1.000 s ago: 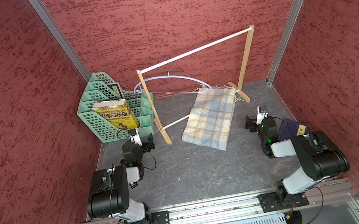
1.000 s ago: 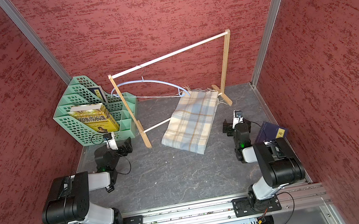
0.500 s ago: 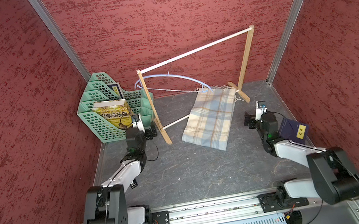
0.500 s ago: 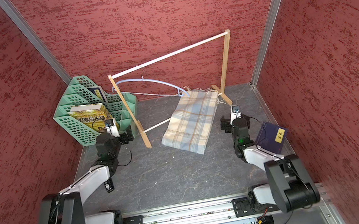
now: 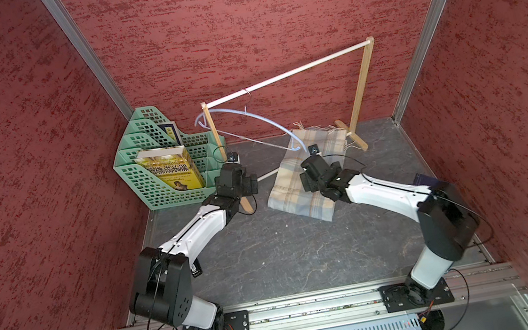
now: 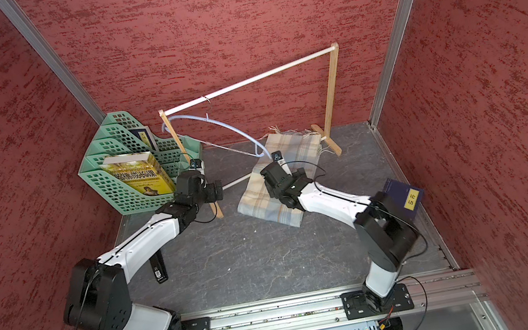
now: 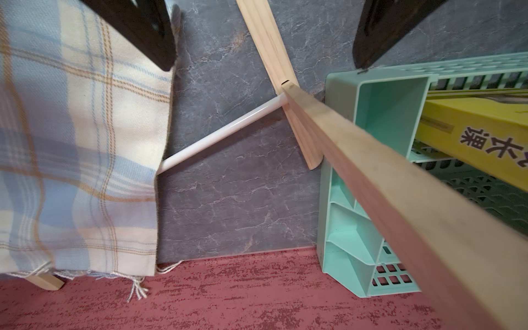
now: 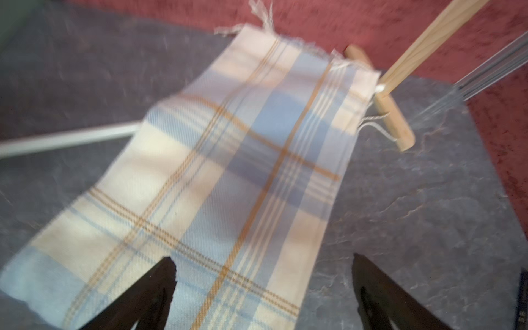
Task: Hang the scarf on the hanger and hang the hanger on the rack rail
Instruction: Adjust the scarf at the center of the board.
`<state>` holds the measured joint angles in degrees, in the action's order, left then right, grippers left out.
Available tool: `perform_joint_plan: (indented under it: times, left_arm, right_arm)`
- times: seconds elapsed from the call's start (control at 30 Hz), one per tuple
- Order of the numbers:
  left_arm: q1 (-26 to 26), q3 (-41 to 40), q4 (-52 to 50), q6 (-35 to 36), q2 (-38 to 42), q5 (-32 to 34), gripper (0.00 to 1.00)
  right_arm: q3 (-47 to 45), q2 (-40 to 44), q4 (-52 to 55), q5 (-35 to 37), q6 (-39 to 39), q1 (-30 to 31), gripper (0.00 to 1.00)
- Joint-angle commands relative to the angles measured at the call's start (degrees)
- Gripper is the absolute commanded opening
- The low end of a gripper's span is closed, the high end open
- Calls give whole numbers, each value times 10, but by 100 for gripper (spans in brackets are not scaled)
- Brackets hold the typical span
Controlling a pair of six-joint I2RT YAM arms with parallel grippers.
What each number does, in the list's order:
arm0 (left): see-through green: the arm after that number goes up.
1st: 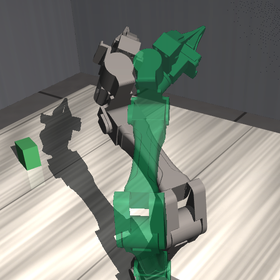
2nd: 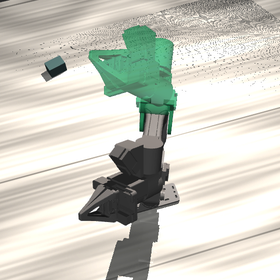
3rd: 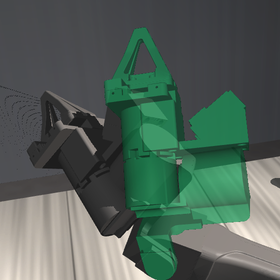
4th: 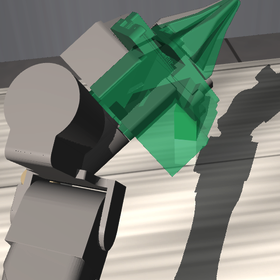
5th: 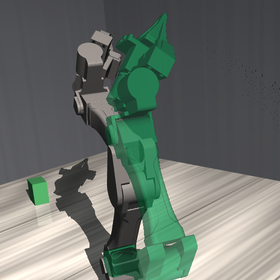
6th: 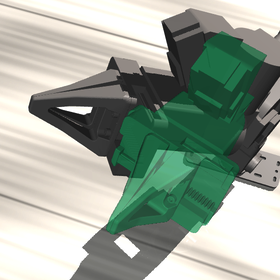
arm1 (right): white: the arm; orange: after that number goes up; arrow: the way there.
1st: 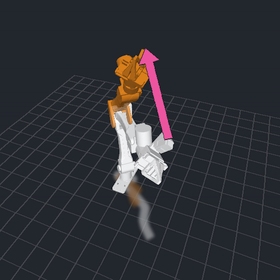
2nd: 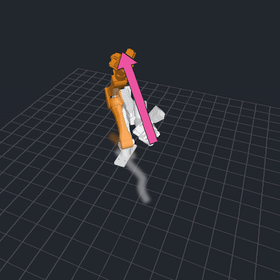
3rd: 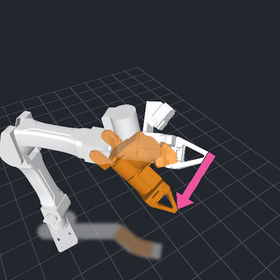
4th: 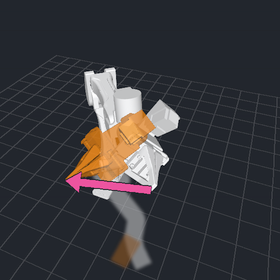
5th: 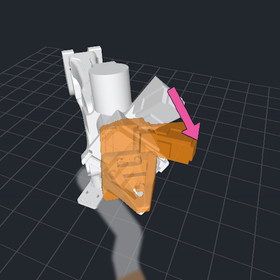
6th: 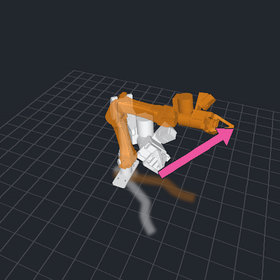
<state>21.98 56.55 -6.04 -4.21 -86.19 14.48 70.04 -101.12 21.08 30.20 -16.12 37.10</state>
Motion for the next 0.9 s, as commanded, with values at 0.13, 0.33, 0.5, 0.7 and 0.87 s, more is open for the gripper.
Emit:
perform_joint_plan:
  times: [0.13, 0.33, 0.5, 0.7, 0.87]
  left_arm:
    - [3, -16, -5, -21, 25, -12, 100]
    - [4, -35, 16, -23, 34, -11, 100]
    - [4, -34, 12, -20, 29, -4, 100]
    - [4, -32, 8, -17, 26, 2, 100]
    - [4, -29, -2, -23, 27, 1, 100]
  right_arm:
    - [113, -118, 66, -50, -35, 0, 98]
    - [191, -200, 71, -66, -40, -1, 98]
    - [225, -242, 87, -71, -46, 0, 98]
    - [176, -230, 84, -93, -71, 1, 98]
    - [93, -187, 67, -108, -91, 13, 99]
